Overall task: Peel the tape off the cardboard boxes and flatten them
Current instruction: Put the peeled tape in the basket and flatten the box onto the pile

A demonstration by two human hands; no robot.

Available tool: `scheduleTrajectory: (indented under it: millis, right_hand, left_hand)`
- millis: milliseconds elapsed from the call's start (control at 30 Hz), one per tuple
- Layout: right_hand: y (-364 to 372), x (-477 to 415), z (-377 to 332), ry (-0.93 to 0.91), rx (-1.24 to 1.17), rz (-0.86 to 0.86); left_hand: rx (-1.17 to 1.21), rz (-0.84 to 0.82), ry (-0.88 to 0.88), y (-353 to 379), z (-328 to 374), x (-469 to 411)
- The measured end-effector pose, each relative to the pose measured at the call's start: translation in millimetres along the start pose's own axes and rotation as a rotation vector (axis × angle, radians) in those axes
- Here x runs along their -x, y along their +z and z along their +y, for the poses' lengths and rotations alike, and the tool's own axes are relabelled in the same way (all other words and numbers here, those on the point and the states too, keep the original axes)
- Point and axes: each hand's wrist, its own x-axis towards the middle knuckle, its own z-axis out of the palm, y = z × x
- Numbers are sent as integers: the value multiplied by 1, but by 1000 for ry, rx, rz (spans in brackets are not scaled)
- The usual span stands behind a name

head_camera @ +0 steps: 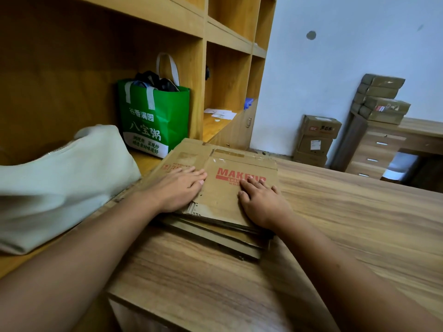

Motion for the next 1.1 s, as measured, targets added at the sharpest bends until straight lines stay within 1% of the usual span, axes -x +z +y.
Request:
scheduleTrajectory:
  millis: [200,300,367,433,533,600,667,767,867,967,1100]
  right_hand:
    - [6,2,-2,8,5,23]
    - [2,4,-4,10,-1,18]
    - [-4,7,-8,5,8,34]
    - [-13,13,-12,-9,-23,113]
    - [-31,29,-15,-10,-166,362]
    - [-43,42,-14,-12,-241,507]
    - [-53,57,-9,-29,-284,566]
    - [-62,86,6,-41,-289,604]
    - [-58,121,32,-19,-260,598]
    - [-47,158,69,54,-210,550]
    - [-32,211,121,189,-154,514]
  left_hand:
    - [21,-11,-10,11,-5,1]
    - [-22,-10,-12,5,1,1]
    - [-79,19,-20,1,5,0]
    - [-103,92,-18,-6,12,1]
    - [0,258,-15,-20,33,15]
    - [24,332,-10,-28,52,26]
    - [23,366,30,-33,72,37]
    - [31,370,140,-31,109,54]
    - [6,361,265,-17,150,73]
    - [3,309,363,4,188,85]
    - [5,247,429,34,227,96]
